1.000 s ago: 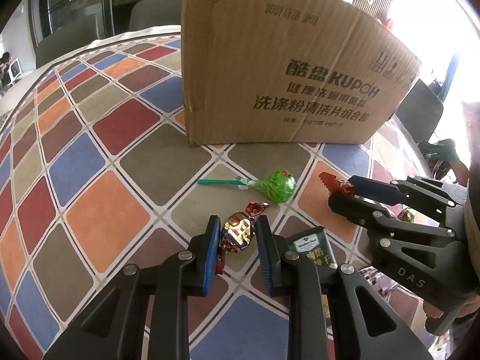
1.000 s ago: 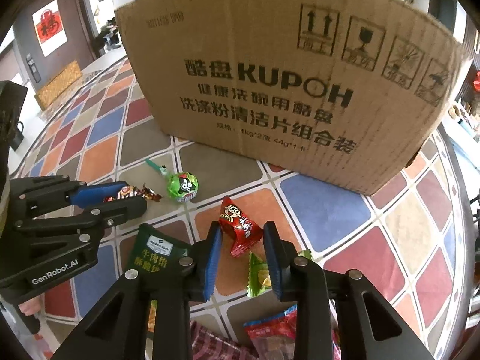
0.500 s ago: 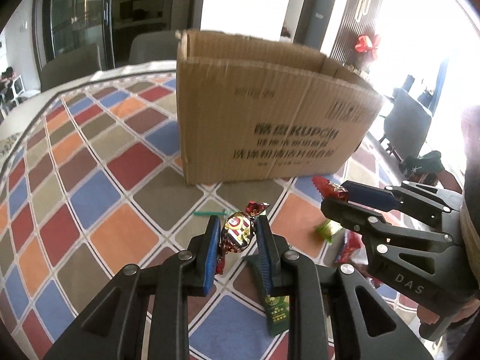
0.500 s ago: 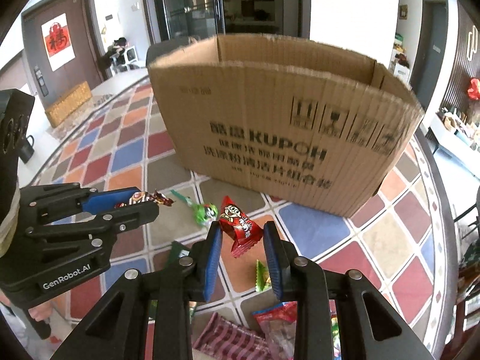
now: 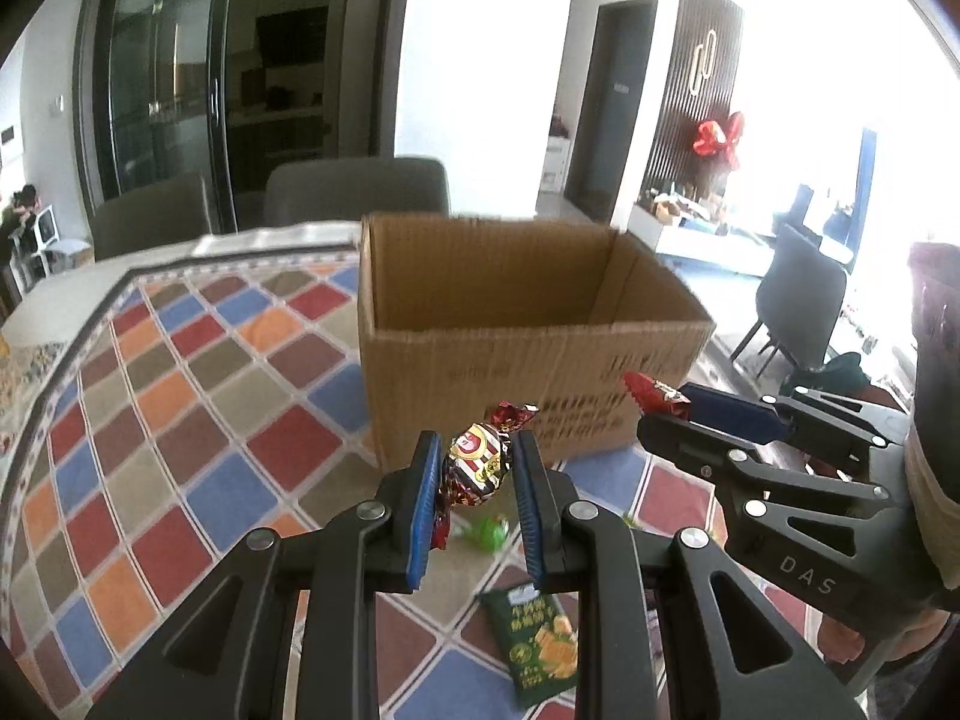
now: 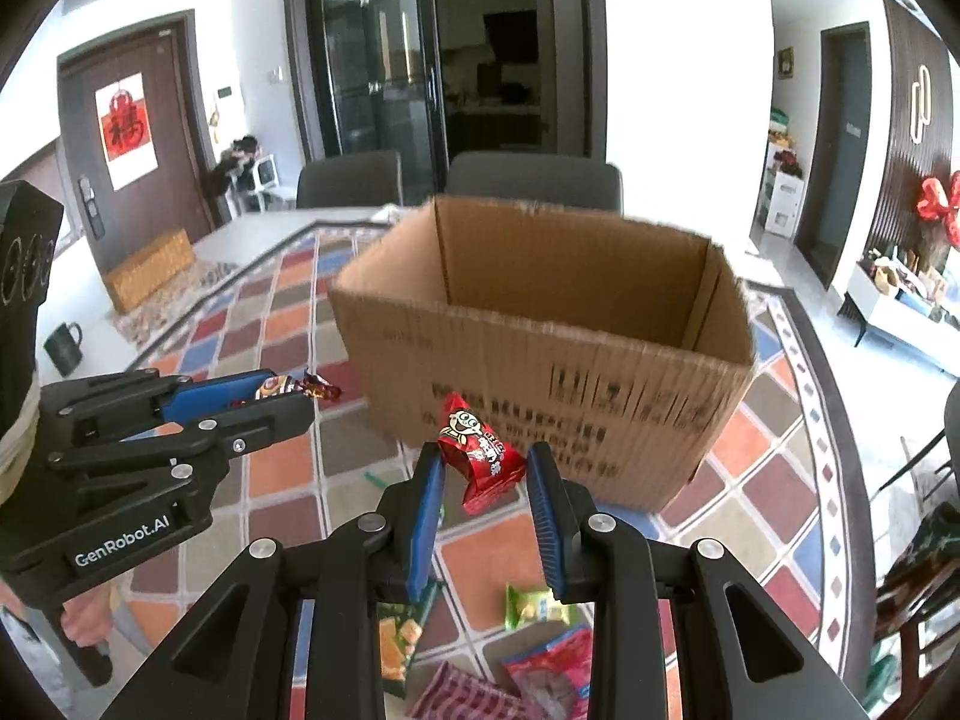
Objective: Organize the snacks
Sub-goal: 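Lift both held candies up and carry them over the open box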
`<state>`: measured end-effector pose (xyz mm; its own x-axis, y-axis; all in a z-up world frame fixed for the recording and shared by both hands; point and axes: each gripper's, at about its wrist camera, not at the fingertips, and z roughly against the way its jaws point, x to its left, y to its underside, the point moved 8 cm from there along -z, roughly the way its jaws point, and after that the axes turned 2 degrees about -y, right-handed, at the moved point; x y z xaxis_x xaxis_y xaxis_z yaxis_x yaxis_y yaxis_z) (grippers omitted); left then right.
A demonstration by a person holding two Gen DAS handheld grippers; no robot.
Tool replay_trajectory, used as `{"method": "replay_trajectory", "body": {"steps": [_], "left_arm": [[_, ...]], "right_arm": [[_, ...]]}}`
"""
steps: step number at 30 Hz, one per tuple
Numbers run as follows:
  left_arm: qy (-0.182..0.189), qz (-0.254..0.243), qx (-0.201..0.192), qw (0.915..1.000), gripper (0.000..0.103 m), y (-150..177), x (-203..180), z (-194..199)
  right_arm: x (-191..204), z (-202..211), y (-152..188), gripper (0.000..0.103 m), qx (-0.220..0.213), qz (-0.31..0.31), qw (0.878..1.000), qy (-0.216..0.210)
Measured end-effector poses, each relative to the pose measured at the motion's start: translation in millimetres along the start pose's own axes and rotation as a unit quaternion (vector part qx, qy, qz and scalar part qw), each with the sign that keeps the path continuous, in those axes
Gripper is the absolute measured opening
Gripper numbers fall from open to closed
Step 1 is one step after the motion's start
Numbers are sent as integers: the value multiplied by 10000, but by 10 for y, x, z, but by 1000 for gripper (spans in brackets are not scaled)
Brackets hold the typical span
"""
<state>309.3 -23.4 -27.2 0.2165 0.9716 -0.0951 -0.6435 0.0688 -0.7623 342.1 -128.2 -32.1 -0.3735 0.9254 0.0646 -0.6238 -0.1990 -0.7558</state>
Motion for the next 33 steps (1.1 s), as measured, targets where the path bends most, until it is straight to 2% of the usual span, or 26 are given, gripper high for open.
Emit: {"method": "replay_trajectory", "body": {"steps": [12,17,33], "left_arm": [[-39,-226,-542,9983,25,-542,-63,226],[-63,-334,-647,9973,25,-742,-75,208],[14,-264,-409,9988,25,-1124,-61,-217]], "right_arm": [[-58,258,-495,30,-566,0,9984,71],[-98,304,-656,30,-692,28,9975,127],[-355,58,-942,30,-582,-84,9980,233]]}}
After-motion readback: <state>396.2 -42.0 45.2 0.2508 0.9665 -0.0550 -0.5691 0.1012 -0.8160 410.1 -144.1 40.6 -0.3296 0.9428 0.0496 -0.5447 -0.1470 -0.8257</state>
